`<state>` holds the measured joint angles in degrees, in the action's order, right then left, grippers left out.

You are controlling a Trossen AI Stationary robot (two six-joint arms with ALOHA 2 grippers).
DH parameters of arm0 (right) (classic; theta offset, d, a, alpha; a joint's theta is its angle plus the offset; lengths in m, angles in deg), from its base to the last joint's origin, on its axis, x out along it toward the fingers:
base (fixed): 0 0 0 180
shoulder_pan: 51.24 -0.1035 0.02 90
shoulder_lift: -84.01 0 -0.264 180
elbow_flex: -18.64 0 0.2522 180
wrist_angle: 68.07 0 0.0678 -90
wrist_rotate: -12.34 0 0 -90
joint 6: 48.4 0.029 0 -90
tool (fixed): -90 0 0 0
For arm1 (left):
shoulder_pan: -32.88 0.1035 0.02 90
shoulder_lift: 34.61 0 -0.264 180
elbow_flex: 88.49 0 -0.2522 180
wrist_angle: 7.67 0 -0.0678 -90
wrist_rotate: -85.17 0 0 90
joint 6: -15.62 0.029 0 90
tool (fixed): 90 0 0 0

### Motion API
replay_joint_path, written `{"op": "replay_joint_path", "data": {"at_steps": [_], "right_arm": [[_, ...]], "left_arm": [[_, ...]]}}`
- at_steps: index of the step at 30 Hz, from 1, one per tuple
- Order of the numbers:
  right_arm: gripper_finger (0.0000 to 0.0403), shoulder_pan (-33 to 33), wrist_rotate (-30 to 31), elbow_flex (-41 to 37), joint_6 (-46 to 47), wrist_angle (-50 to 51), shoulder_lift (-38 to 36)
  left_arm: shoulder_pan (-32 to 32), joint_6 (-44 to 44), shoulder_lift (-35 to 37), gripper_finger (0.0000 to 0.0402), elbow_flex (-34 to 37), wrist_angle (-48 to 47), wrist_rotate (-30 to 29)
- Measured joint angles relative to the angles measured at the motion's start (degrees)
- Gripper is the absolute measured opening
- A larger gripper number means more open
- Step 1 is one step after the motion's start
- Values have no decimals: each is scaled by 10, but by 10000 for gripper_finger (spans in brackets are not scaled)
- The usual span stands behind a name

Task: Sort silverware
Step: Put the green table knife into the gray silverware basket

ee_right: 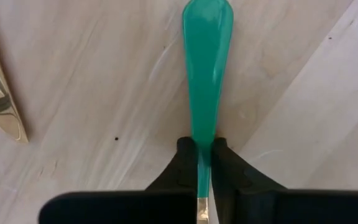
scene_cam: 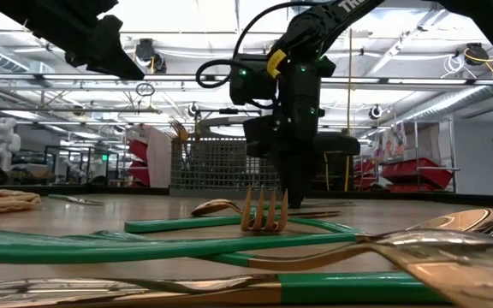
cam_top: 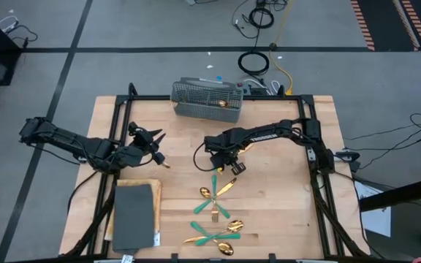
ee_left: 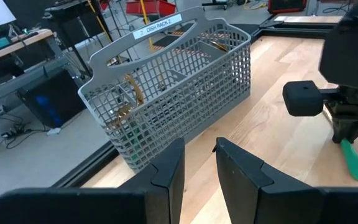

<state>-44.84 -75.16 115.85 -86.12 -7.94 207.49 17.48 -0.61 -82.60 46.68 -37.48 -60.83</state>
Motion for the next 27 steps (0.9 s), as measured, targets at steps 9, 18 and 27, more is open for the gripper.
{"op": "replay_joint_path", "data": {"at_steps": [9,18,27], "right_arm": [[1,-20,32,-3,37,6,-47],[0,-37,151,-2,40,32,-54],[0,-65,364,14,19,95,-56]], "left_arm": [[0,0,0,99,0,0,0],[0,0,0,99,0,-2,0],[0,0,0,99,0,-2,0]]}}
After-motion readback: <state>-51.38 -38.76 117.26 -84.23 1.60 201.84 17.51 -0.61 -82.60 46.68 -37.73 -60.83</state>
